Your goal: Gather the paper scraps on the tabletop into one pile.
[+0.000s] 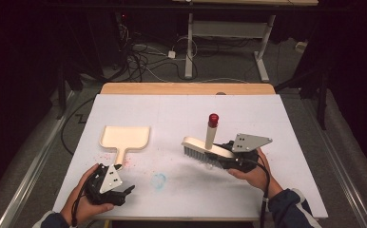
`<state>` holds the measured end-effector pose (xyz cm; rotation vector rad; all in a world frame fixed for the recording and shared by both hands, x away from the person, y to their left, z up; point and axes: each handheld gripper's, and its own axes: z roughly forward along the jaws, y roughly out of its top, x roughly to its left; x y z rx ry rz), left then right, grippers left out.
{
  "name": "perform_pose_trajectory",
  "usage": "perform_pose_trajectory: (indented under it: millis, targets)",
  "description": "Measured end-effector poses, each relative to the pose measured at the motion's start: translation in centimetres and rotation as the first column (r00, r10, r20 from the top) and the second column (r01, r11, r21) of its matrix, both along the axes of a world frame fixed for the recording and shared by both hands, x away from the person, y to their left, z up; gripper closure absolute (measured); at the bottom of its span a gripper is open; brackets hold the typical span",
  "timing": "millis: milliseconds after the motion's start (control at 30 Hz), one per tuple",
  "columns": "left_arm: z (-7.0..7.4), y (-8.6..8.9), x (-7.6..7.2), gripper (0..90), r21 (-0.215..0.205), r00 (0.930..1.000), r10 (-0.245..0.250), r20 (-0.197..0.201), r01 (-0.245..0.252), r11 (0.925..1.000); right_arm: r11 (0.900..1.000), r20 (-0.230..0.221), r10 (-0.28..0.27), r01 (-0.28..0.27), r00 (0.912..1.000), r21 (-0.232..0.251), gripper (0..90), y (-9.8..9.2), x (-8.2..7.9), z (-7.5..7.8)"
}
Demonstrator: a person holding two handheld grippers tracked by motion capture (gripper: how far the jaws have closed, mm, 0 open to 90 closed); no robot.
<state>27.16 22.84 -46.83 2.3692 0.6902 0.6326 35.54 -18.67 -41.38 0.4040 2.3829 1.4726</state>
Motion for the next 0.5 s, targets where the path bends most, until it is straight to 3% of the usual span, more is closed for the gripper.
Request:
perform_pose_trajectory:
  millis: [267,500]
  targets:
    - [0.0,0.0,0.0,18.5,0.011,0.9999,0.009,0.007,-0.009,0.9999,0.997,-0.001,-0.077,0.077,0.9970,0.023,67.8,-1.9,-0.7,1.1]
    - [0.1,0.1,0.0,18.6,-0.003,0.9994,0.029,0.018,-0.028,0.9996,0.984,0.011,-0.176,0.175,0.9844,0.023,67.9,-3.5,-0.9,1.8]
